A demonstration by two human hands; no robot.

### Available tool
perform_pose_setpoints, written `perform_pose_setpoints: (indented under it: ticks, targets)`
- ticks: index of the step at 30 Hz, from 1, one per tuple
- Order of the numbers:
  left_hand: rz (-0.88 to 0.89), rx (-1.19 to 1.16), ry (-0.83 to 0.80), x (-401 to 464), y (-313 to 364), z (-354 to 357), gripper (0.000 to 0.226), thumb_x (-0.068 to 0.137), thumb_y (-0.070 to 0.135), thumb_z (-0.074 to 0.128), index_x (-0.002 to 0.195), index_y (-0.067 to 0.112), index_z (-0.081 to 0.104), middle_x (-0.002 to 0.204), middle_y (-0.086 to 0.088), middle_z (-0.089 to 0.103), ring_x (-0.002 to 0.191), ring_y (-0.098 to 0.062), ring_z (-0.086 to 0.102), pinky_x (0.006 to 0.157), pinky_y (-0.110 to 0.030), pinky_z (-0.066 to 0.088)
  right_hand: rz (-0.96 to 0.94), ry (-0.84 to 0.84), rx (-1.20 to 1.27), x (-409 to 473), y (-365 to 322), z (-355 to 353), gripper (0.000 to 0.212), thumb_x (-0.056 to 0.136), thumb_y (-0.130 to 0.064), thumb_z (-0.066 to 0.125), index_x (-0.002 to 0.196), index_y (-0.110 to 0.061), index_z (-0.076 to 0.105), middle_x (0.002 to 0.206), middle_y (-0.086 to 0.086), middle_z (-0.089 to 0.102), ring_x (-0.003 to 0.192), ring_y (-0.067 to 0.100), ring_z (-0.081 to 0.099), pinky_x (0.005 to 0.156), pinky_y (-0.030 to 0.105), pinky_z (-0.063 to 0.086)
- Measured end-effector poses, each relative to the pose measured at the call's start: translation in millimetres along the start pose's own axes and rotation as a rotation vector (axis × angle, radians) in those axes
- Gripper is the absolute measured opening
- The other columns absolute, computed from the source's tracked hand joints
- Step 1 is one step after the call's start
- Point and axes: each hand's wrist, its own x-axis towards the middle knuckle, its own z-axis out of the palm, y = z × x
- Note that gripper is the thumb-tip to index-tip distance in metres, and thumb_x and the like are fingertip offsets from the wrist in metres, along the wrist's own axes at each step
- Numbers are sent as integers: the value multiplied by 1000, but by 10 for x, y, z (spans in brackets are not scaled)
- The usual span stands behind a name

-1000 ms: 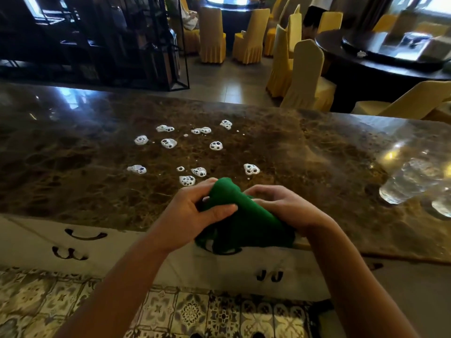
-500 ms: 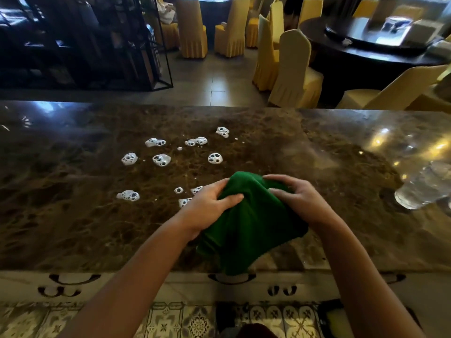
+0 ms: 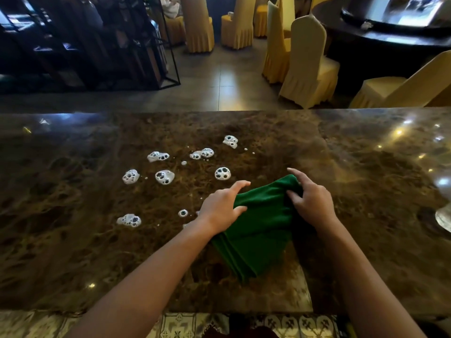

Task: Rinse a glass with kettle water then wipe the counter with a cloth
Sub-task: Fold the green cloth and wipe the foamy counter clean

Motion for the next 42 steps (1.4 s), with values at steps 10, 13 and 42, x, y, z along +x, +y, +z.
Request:
perform_pose_setpoints:
  ticks: [10, 13, 42]
  targets:
    - [-1, 176, 520, -327, -1036, -538, 47, 90, 23, 69, 135, 12, 61, 138, -11, 58, 131, -30, 53, 110, -45, 43, 3, 172, -266, -482, -722, 521, 78, 94, -44, 64, 157, -5, 40, 167, 25, 30, 157, 42, 23, 125, 56, 19]
    - [-117, 223, 488, -482, -1442, -751, 47, 94, 30, 67, 136, 10, 62, 147, -16, 53, 140, -37, 45, 116, -54, 37, 122, 36, -241, -576, -1110, 787, 86, 97, -55, 52, 161, -1, 31, 171, 25, 19, 161, 39, 10, 128, 54, 7]
    - [-692, 377, 221, -1214, -3241, -1339, 77, 98, 71, 16, 163, 29, 18, 173, -5, 6, 160, -23, -3, 127, -51, -1, 411, -131, -290, 1681, -1552, 1237, 91, 98, -74, 20, 167, -15, 20, 177, 7, 9, 163, 33, -1, 128, 57, -3]
